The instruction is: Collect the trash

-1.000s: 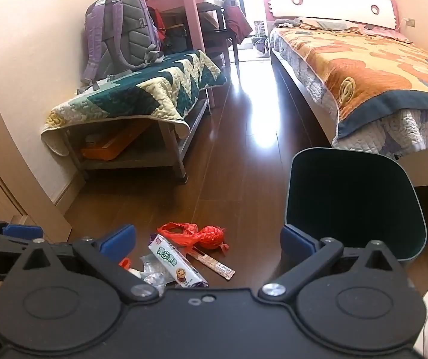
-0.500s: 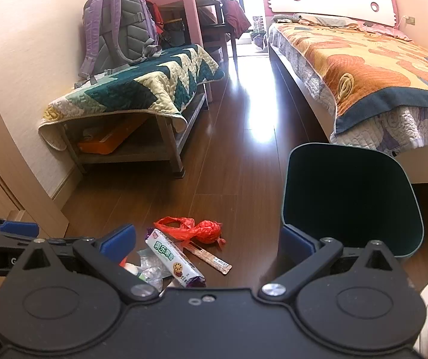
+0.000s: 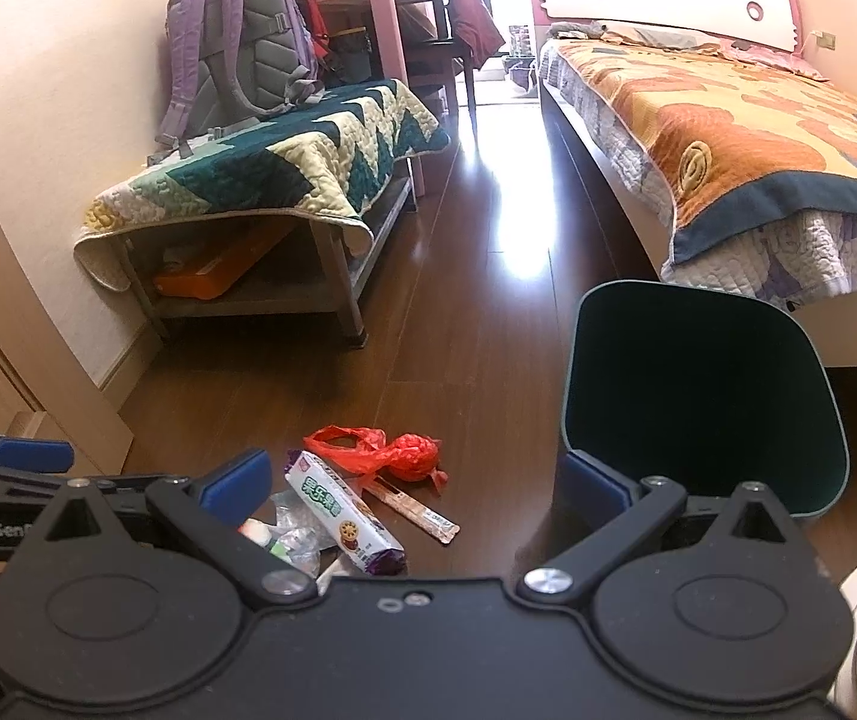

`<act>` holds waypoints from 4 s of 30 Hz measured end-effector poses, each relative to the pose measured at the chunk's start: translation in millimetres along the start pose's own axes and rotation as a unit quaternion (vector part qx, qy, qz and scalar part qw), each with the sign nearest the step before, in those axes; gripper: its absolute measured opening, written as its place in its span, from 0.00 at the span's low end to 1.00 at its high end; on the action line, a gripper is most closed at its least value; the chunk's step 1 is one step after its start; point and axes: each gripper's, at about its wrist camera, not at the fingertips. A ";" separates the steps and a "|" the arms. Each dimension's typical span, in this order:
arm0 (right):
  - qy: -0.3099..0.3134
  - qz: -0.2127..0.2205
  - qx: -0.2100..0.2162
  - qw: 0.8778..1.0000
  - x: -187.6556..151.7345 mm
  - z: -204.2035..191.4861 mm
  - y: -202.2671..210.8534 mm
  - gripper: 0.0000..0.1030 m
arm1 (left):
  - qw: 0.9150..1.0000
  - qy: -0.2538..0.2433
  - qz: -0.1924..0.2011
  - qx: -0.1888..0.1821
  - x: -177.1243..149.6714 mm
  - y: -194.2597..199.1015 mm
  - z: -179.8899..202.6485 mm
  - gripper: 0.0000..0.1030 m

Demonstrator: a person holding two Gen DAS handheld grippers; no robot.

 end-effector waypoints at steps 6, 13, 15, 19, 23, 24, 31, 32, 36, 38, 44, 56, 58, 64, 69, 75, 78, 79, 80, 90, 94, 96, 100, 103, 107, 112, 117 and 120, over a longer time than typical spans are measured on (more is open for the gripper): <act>0.000 -0.012 -0.009 1.000 -2.2 1.2 -4.9 0.99 | 1.000 0.000 0.000 -0.003 1.1 -0.7 0.0 0.78; -0.002 -0.030 -0.007 1.000 -4.0 0.4 -12.3 0.99 | 1.000 0.004 0.000 -0.011 1.5 -1.1 -1.9 0.78; -0.001 -0.029 -0.004 1.000 -3.7 -0.4 -12.2 0.99 | 1.000 0.003 0.001 -0.013 2.0 -1.3 -1.7 0.78; 0.000 -0.032 0.000 0.999 -2.1 -0.9 -14.6 0.99 | 1.000 0.001 0.000 -0.019 2.6 -2.0 -2.1 0.78; 0.000 -0.039 0.005 0.999 -2.1 -1.5 -17.2 0.99 | 1.000 -0.001 -0.001 -0.021 3.4 -3.1 -1.2 0.78; 0.001 -0.039 0.005 0.999 -1.8 -2.1 -17.5 0.99 | 1.000 -0.002 -0.001 -0.021 3.3 -3.1 -1.3 0.78; 0.000 -0.039 0.010 0.999 1.0 0.7 -18.9 0.99 | 1.000 -0.002 -0.006 -0.015 4.9 -6.4 -1.3 0.78; -0.002 -0.039 0.009 0.999 1.1 0.9 -19.0 0.99 | 1.000 -0.002 -0.007 -0.014 5.4 -7.3 -1.6 0.78; -0.004 -0.042 0.009 0.999 0.6 1.7 -19.7 0.99 | 1.000 0.000 -0.013 -0.016 6.2 -11.2 -1.2 0.78; -0.004 -0.044 0.010 0.999 0.6 1.0 -20.3 0.99 | 1.000 -0.002 -0.014 -0.018 6.9 -12.2 -0.1 0.78; -0.009 -0.044 0.010 0.999 1.2 0.8 -21.7 0.99 | 0.999 -0.006 -0.013 -0.029 7.1 -12.9 -1.0 0.78; 0.001 -0.038 -0.007 0.999 0.9 1.1 -17.5 0.98 | 0.999 0.001 -0.018 -0.028 4.4 -19.0 -4.5 0.78; 0.004 -0.029 -0.016 0.999 2.5 1.1 -12.9 0.98 | 0.999 0.003 -0.019 -0.028 4.3 -21.3 -4.7 0.78; 0.016 0.016 -0.058 0.998 13.2 16.3 13.5 0.97 | 0.999 0.015 -0.021 -0.028 7.0 -34.6 -4.9 0.78; -0.025 0.045 -0.114 0.992 31.5 70.9 38.9 0.98 | 0.999 0.027 -0.022 -0.020 9.3 -43.8 -2.2 0.78; -0.028 -0.003 -0.155 0.988 40.5 146.7 21.3 0.97 | 0.999 0.034 -0.023 0.004 11.8 -50.2 -2.7 0.78; -0.034 -0.033 -0.156 0.987 43.8 181.2 -1.8 0.94 | 0.999 0.037 -0.027 0.012 15.6 -57.6 -6.6 0.78; -0.036 -0.043 -0.162 0.985 46.4 184.7 -10.3 0.91 | 0.999 0.041 -0.032 0.014 17.6 -61.4 -9.3 0.78; -0.039 -0.056 -0.166 0.984 47.5 195.0 -19.2 0.90 | 0.998 0.047 -0.037 0.013 19.2 -65.8 -13.1 0.78; -0.015 -0.161 -0.148 0.976 45.8 234.1 -86.6 0.71 | 0.989 0.108 -0.058 0.083 34.0 -110.6 -58.2 0.78; 0.003 -0.199 -0.138 0.970 41.9 238.6 -103.7 0.58 | 0.984 0.112 -0.091 0.101 26.9 -131.9 -62.0 0.78; -0.003 -0.216 -0.138 0.967 43.3 242.4 -110.9 0.49 | 0.981 0.117 -0.115 0.103 18.0 -143.0 -59.6 0.78; -0.004 -0.221 -0.152 0.963 45.4 239.7 -112.6 0.29 | 0.971 0.139 -0.157 0.113 -5.9 -165.2 -49.6 0.78; 0.001 -0.221 -0.171 0.960 45.1 239.7 -110.0 0.11 | 0.968 0.136 -0.165 0.128 -12.1 -173.8 -39.4 0.78; 0.006 -0.214 -0.186 0.959 43.2 235.3 -101.5 0.06 | 0.972 0.119 -0.155 0.129 -12.8 -174.7 -29.2 0.78; -0.009 -0.204 -0.197 0.959 45.7 226.5 -91.4 0.04 | 0.976 0.095 -0.159 0.110 -25.4 -179.3 -29.4 0.78; 0.002 -0.197 -0.202 0.960 47.6 212.1 -74.4 0.04 | 0.971 0.114 -0.200 0.066 -42.2 -207.6 -50.1 0.78; 0.016 -0.199 -0.213 0.957 48.8 197.6 -68.6 0.05 | 0.961 0.138 -0.233 0.052 -55.0 -228.7 -63.2 0.78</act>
Point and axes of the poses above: each gripper's, at about its wrist camera, not at the fingertips, and y roughly against the way its jaws point, z to its right, x to its top, and after that the axes turned 3 degrees about x, right-handed
